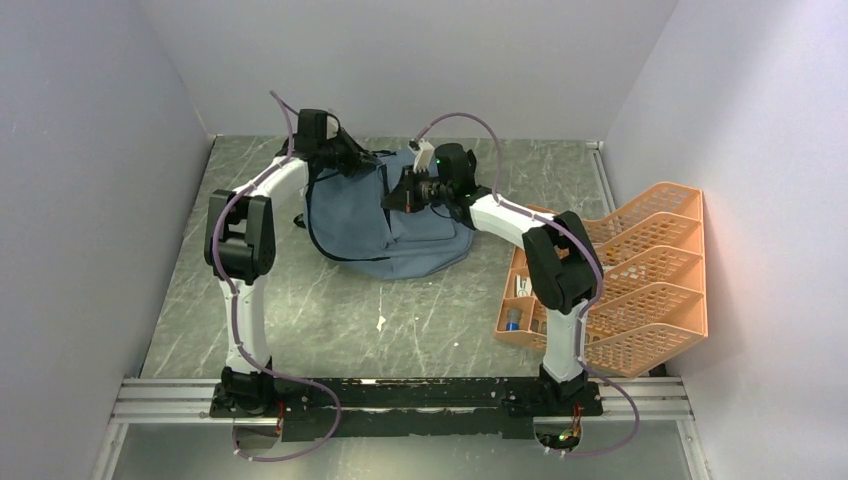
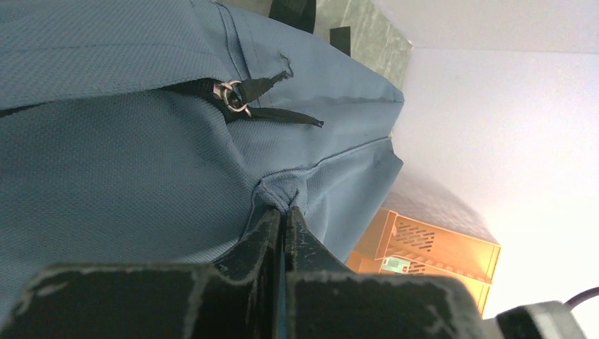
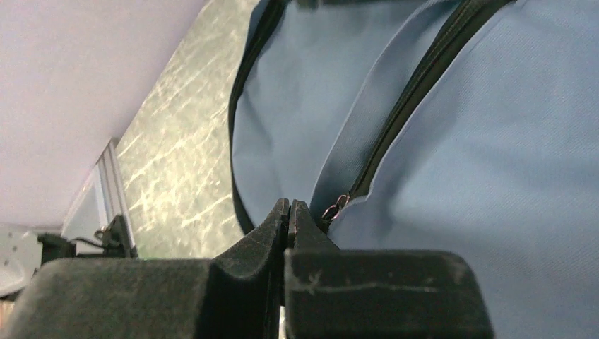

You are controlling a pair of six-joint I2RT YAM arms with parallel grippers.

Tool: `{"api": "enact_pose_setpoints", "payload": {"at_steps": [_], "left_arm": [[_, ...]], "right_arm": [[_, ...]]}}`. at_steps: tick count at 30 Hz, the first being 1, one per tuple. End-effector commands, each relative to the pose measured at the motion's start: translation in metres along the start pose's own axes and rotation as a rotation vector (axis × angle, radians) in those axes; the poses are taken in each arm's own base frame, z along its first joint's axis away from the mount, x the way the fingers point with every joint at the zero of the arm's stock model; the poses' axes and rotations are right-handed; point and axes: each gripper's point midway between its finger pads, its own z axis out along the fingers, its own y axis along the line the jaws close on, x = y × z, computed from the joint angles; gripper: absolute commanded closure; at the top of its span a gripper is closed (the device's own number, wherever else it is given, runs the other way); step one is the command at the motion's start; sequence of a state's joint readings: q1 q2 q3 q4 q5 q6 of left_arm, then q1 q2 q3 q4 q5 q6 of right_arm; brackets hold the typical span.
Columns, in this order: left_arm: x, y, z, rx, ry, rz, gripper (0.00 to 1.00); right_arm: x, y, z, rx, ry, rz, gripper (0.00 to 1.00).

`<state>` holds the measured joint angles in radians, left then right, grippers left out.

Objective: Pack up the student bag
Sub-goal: Zip the student bag at the center of the board.

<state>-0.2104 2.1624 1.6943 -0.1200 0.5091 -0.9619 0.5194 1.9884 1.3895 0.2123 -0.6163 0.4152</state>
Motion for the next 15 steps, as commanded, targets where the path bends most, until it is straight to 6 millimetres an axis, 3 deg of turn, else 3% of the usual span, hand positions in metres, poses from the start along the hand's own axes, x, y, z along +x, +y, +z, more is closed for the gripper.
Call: {"api": "enact_pose_setpoints", "payload": {"at_steps": [1,9,15], "left_arm": [[-0.072,0.006,-0.017,-0.021,-0.195,0.02,0.95],[-0.099,0.029,-0.034,-0.087,-0.248,0.012,0.95],[-0.109,0.042,-0.043,-0.107,-0.262,0.013,0.95]], "right_arm": [[0.029,0.04,-0.011,-0.102,0.11,-0.007,1.0],[0.072,0.045,-0.025,-0.084,0.212,-0.015,1.0],[0.112,0.03,-0.037,-0.025,0.29,-0.019,1.0]]}}
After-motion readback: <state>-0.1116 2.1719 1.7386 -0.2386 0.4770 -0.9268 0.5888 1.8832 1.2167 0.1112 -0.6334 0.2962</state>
